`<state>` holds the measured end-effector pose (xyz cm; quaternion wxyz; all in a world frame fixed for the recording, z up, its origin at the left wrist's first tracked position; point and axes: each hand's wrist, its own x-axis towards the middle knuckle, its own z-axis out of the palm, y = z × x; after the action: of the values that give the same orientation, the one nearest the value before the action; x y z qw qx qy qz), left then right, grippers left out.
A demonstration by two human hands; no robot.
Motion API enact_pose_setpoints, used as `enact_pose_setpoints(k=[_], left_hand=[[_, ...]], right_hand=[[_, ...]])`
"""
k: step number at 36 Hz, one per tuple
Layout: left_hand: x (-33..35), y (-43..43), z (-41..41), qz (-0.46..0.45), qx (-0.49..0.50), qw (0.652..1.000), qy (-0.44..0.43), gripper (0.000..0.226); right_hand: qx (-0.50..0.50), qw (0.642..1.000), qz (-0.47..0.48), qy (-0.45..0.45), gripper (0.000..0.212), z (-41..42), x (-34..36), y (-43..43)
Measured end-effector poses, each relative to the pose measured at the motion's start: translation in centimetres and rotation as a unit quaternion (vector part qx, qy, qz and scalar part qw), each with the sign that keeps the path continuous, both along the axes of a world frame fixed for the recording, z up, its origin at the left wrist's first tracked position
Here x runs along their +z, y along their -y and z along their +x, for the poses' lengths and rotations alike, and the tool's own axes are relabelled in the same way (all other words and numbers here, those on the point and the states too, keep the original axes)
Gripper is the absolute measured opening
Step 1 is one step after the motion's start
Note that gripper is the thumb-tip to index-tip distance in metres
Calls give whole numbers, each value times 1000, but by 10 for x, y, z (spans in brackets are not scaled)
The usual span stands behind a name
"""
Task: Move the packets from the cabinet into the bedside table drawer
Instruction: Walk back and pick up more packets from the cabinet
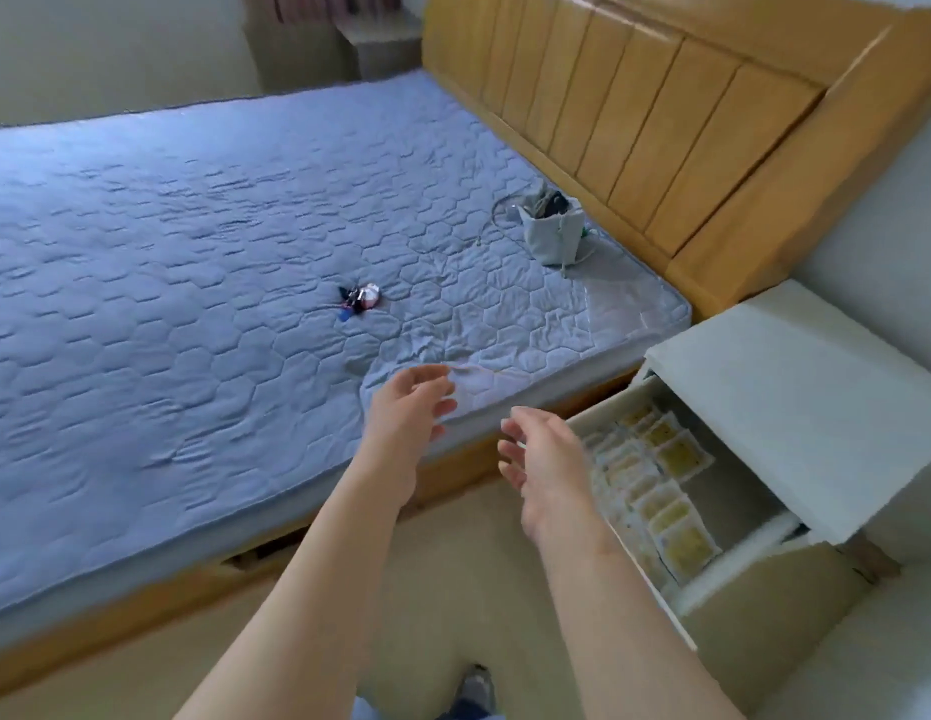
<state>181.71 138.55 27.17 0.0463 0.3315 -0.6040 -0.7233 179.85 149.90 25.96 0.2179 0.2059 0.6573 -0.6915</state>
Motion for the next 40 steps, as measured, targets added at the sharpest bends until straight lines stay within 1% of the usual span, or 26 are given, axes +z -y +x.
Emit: enact_pose_setpoints(k=[3,7,12,14,18,25,28,32,36,40], left_hand=[[9,49,52,-1,65,998,-17,11],[16,120,141,-10,159,987,-33,13],[19,209,279,-78,285,955,-8,18],[21,239,336,-96,342,935,4,20],[24,287,445,-108,447,888,12,15],[26,346,589,-59,593,803,-2,21],[21,371,634,-40,637,770,-10,19],[13,418,680,-19,673,739,-18,19],[10,488,719,-27,689,724,-12,18],[20,569,758,-35,693,720,5,16]], right_hand=[[71,997,-15,-3,14,31,9,50],[179,983,-27,-11,12,91,19,133],[307,950,-51,-2,11,198,26,242],[350,935,-62,5,11,245,27,283],[428,900,-78,29,13,344,29,358],[547,832,-69,54,15,481,27,449],[584,808,-57,53,15,524,25,485],[616,785,-49,53,14,570,17,541],[635,768,-52,65,13,614,8,615],[646,757,-56,79,13,658,10,707]])
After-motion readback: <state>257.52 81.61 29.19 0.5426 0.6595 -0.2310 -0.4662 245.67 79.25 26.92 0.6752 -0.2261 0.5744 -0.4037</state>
